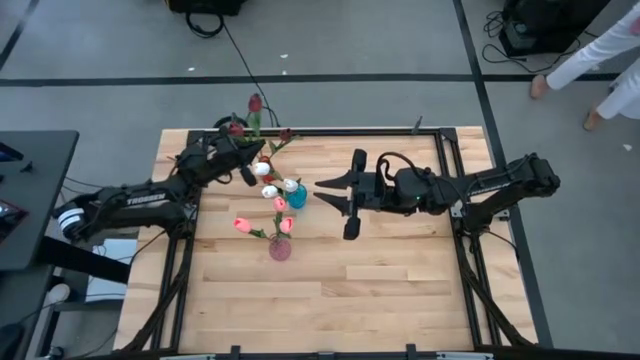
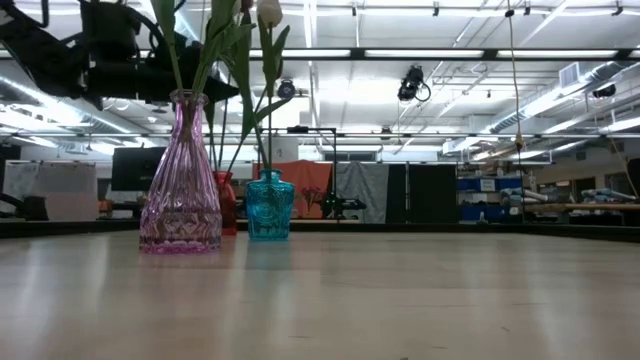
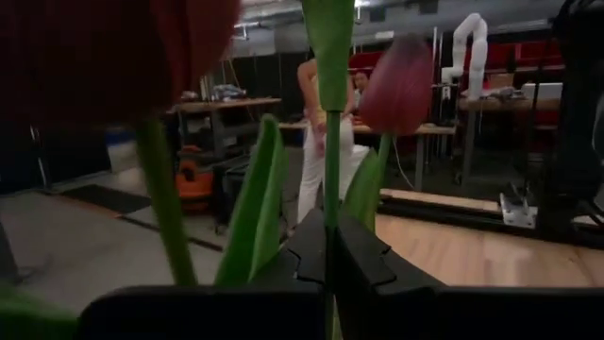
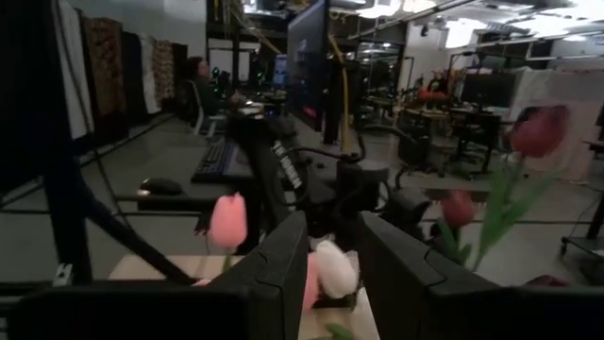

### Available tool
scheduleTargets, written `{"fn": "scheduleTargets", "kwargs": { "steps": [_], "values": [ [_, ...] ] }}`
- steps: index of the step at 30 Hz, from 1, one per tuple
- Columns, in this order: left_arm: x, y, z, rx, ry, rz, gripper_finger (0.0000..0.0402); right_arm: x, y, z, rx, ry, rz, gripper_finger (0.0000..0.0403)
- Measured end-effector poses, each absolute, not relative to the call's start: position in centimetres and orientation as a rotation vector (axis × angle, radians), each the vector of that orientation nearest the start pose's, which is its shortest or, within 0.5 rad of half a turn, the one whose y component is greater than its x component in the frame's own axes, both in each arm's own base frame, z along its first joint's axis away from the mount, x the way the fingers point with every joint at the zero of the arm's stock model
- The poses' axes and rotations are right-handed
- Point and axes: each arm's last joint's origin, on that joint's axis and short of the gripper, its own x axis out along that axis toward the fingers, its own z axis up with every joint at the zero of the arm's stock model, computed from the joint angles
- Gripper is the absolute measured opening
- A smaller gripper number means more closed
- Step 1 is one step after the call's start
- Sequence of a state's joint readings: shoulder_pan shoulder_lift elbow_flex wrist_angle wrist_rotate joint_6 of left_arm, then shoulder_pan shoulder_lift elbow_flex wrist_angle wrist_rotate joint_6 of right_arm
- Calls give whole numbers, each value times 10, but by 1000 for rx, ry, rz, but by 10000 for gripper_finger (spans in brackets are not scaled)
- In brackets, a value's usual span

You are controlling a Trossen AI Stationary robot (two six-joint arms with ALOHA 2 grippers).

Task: Sort flowers into vase by color
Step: Put the red flower into the red vase

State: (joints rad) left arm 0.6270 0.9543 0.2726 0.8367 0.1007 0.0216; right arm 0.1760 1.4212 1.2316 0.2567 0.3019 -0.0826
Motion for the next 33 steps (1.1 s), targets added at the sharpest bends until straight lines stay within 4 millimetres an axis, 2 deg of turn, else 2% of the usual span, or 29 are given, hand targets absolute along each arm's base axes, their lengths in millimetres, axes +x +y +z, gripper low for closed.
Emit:
{"fn": "scheduleTargets", "kwargs": {
  "steps": [5,18,23,28,33],
  "values": [
    [160,113,225,114,-162,532,8,324,53,381,-63,-30,-116,107],
    [167,118,212,188,-69,559,8,321,67,380,-62,-27,-91,107],
    [167,119,205,135,-9,558,9,320,69,380,-63,-21,-124,107],
    [167,120,196,46,69,592,29,320,69,377,-52,1,-126,107],
    [167,118,190,-3,124,594,67,320,69,376,-46,13,-126,107]
  ]
}}
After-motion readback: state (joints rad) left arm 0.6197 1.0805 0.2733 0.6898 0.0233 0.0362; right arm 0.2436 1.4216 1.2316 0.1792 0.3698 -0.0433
